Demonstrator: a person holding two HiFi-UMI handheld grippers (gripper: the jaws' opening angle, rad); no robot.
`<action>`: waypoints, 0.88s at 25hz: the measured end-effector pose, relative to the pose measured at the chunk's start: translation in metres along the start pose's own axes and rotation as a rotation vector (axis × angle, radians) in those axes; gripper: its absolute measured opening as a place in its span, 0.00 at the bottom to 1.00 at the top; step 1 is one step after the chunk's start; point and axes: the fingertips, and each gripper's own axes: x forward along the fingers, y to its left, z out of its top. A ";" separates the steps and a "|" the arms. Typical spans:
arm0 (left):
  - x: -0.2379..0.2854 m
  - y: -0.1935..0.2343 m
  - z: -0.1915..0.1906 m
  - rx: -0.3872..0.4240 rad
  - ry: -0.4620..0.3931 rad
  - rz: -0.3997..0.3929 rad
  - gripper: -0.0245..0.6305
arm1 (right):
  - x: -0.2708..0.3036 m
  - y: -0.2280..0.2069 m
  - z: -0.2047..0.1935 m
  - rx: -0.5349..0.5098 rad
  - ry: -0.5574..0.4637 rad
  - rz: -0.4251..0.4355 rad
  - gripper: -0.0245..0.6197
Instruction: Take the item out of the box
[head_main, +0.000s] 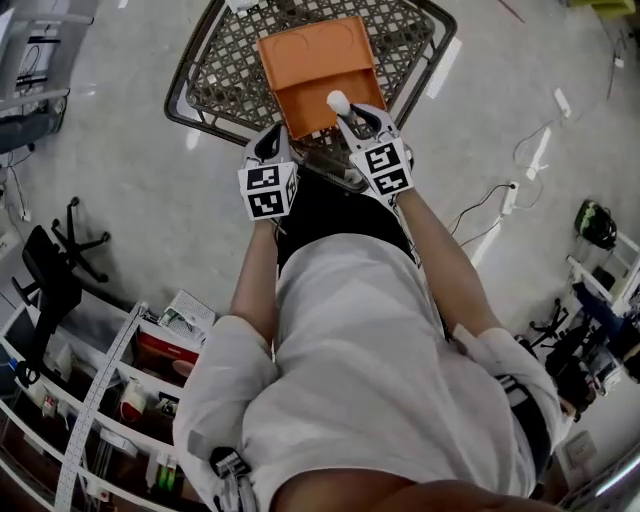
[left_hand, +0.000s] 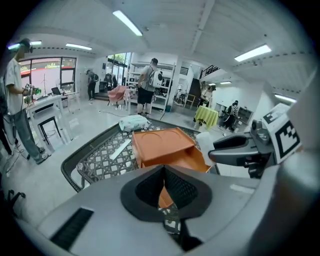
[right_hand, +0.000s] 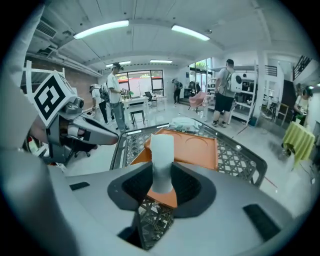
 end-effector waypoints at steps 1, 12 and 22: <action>-0.005 -0.006 0.004 0.011 -0.023 0.001 0.05 | -0.010 0.000 0.004 0.004 -0.029 -0.019 0.21; -0.087 -0.076 0.047 0.089 -0.231 0.020 0.05 | -0.134 0.009 0.035 0.033 -0.287 -0.176 0.21; -0.164 -0.144 0.059 0.135 -0.345 -0.008 0.05 | -0.241 0.016 0.061 0.052 -0.487 -0.288 0.21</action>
